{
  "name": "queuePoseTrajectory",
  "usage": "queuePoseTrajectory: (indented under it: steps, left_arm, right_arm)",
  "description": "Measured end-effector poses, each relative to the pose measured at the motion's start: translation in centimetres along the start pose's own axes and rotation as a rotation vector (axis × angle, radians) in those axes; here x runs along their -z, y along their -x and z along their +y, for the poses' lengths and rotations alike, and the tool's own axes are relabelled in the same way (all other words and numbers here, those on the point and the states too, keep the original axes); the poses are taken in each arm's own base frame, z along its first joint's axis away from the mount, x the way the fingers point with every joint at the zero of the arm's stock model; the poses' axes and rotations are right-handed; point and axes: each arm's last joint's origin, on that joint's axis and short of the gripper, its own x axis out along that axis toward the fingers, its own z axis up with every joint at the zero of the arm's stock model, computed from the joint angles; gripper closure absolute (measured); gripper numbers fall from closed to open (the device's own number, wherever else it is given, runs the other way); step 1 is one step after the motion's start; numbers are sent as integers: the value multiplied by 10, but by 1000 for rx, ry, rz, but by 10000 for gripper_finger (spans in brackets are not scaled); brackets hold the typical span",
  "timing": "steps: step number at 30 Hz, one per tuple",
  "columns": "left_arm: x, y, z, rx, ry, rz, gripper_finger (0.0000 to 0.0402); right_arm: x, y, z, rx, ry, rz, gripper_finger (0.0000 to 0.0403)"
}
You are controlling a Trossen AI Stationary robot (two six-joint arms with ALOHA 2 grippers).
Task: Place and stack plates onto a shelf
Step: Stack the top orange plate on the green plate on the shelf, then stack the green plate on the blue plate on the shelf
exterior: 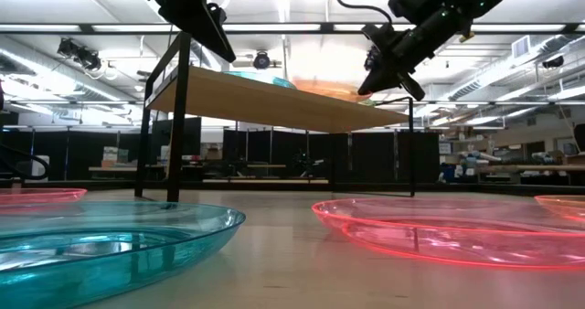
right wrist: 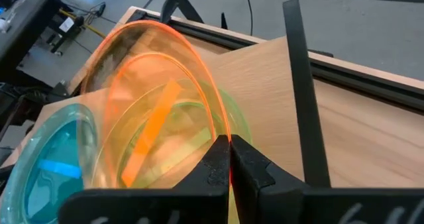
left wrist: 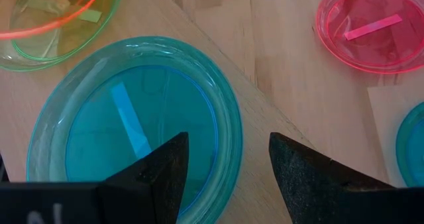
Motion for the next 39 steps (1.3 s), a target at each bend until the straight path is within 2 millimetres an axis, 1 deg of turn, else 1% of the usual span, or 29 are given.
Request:
queuePoseTrajectory:
  steps: [5, 10, 21, 31, 39]
  left_arm:
    - [0, 0, 0, 0, 0, 0, 184]
    - [0, 0, 0, 0, 0, 0, 184]
    - [0, 0, 0, 0, 0, 0, 184]
    - [0, 0, 0, 0, 0, 0, 184]
    - [0, 0, 0, 0, 0, 0, 184]
  right_arm:
    - [1, 0, -2, 12, 3, 17, 383]
    - [1, 0, -2, 11, 41, 17, 380]
    - [1, 0, -2, 11, 41, 17, 367]
    - [1, 0, -2, 11, 41, 17, 333]
    - [1, 0, -2, 11, 41, 17, 297]
